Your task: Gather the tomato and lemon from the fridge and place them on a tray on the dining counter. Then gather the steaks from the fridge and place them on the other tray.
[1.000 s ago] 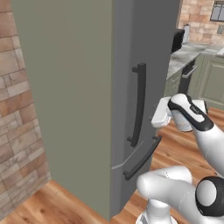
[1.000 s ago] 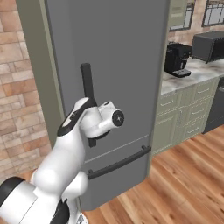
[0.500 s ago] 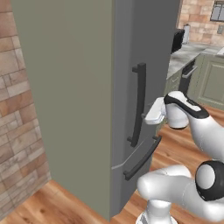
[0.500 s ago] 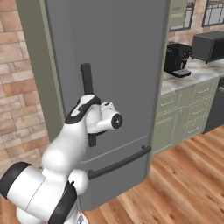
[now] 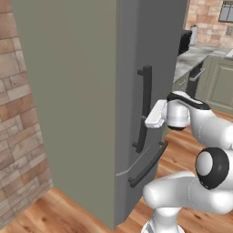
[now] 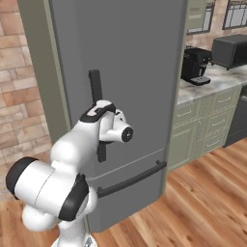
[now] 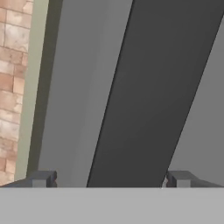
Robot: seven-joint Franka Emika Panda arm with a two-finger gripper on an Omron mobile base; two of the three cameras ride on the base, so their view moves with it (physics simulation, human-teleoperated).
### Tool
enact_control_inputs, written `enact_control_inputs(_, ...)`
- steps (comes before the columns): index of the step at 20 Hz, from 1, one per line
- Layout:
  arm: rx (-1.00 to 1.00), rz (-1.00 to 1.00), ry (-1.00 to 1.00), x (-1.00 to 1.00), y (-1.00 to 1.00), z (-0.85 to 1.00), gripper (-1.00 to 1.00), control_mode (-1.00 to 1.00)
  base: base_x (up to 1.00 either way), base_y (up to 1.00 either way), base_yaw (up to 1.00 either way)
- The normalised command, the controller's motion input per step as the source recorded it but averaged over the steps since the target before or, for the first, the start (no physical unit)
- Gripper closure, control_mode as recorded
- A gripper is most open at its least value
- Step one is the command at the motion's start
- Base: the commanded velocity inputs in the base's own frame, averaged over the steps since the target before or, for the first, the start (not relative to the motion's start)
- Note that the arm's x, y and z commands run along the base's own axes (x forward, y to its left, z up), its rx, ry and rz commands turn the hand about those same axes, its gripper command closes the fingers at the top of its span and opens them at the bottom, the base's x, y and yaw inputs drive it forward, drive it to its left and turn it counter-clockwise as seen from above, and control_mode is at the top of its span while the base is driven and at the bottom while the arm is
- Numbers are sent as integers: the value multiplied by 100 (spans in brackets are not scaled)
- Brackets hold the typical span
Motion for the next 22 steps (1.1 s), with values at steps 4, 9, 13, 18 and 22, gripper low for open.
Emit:
enact_control_inputs(4, 0, 0, -5, 26, 18, 0, -100, -100, 0, 0, 0)
enact_control_inputs(9, 0, 0, -1, 30, 31, 0, 100, -100, 0, 0, 0)
enact_control_inputs(13, -2, 0, 6, 9, 19, -5, 100, -100, 0, 0, 0)
enact_control_inputs(18, 0, -5, 0, -16, -14, 0, 100, -100, 0, 0, 0)
enact_control_inputs(22, 0, -20, 0, -60, -48, 7, 100, -100, 0, 0, 0)
